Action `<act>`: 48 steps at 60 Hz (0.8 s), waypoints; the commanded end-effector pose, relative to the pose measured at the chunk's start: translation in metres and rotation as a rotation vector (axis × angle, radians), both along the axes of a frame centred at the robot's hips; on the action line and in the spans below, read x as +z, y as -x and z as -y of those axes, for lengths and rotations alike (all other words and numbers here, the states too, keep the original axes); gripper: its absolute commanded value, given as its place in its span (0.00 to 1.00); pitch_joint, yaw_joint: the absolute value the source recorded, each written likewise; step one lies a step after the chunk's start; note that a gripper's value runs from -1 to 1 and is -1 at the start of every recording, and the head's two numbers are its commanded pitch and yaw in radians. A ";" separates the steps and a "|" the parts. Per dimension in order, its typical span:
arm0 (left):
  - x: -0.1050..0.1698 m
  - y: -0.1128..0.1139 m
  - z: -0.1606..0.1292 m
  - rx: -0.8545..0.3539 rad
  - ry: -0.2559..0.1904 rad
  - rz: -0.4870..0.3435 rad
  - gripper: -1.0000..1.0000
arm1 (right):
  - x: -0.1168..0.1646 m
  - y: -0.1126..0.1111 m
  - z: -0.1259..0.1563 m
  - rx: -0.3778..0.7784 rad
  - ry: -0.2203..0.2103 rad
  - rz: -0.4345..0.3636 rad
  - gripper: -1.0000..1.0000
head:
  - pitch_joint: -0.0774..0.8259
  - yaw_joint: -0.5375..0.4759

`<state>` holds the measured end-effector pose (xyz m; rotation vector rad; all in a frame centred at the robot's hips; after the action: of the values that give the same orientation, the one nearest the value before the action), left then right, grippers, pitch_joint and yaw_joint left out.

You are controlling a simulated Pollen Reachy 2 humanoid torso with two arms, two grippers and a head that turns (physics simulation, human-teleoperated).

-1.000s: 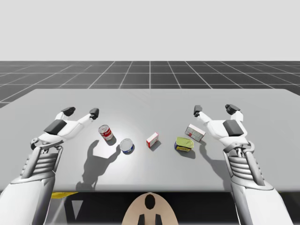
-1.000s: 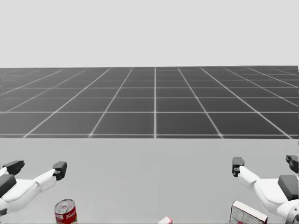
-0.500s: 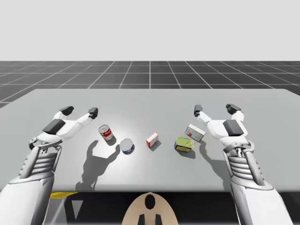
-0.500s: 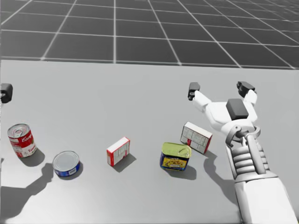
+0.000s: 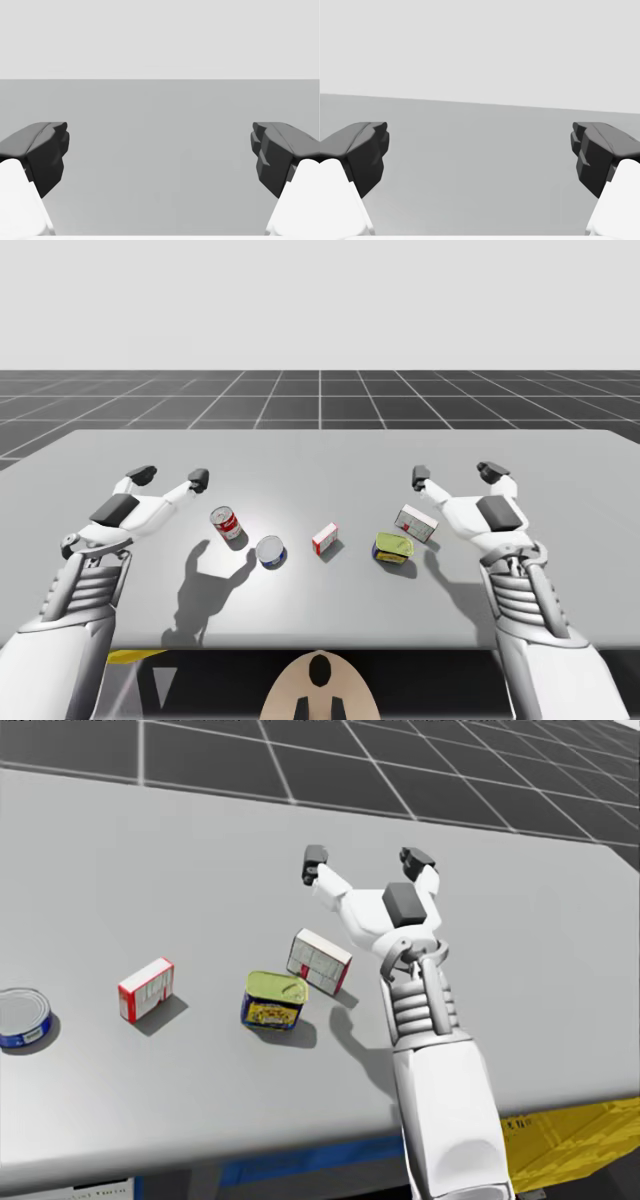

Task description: Grasp the pudding box and hold it up.

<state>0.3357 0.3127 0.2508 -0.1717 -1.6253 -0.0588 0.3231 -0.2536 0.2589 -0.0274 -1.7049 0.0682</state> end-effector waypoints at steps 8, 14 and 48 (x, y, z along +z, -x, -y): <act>0.000 0.000 0.000 0.005 -0.002 0.000 0.00 | -0.004 0.000 0.019 0.122 0.018 -0.048 0.00 | 0.78 0.16; 0.000 0.000 0.000 0.005 -0.001 0.001 0.00 | -0.019 0.000 0.031 0.153 0.045 -0.094 0.00 | 0.77 0.16; -0.002 -0.002 0.002 0.003 -0.005 -0.007 0.00 | -0.078 0.009 0.093 0.461 0.094 -0.279 0.00 | 0.77 0.15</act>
<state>0.3371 0.3106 0.2491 -0.1652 -1.6189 -0.0593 0.3142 -0.3331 0.1950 0.2700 -1.4427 0.4231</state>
